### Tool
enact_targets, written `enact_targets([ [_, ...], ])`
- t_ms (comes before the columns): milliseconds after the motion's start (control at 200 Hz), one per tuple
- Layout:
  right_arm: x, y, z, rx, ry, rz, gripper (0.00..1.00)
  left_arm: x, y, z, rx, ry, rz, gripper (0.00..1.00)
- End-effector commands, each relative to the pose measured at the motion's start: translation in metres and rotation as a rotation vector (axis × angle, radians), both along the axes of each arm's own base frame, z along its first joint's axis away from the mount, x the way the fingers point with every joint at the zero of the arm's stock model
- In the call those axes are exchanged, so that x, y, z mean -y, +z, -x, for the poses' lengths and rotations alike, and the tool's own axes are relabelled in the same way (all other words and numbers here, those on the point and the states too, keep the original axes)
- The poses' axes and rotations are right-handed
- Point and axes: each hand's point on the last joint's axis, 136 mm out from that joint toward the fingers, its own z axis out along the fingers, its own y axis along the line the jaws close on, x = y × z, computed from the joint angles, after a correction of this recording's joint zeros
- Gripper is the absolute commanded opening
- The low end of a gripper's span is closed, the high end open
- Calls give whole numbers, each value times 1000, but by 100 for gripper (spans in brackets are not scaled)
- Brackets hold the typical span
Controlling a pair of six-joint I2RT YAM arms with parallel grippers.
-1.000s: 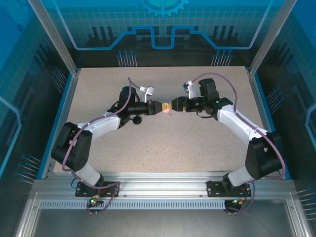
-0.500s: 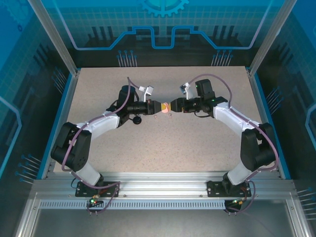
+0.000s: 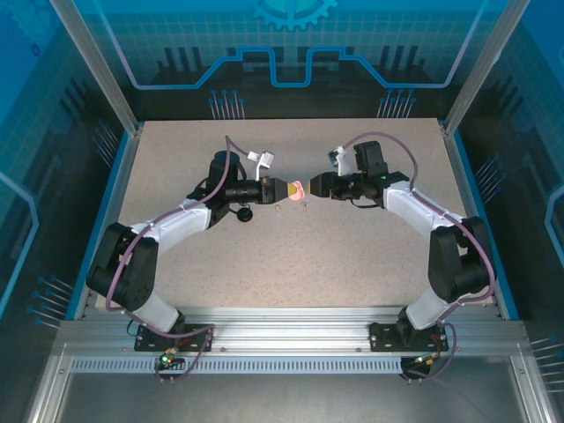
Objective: Insert wireless bluetooth earbuds into charging case
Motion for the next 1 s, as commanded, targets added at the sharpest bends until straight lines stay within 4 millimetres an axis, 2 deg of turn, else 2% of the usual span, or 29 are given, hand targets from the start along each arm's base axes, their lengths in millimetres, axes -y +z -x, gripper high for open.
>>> enact_targets([
  [0,0,30,12,49,30,-45,50,3,17,2,74,-32,17,0],
  [205,-7,50,29,90,71,-46,46,4,17,0,74,-29,17,0],
  [400,-17,55,34,95,95,-48,44,5,20,0,79,-32,19,0],
  [615,-26,46,34,82,117,-25,42,4,23,0,83,-29,20,0],
  [865,-25,28,32,50,104,3,38,4,28,1,95,-34,27,0],
  [995,-25,25,30,42,100,3,37,4,28,2,93,-39,27,0],
])
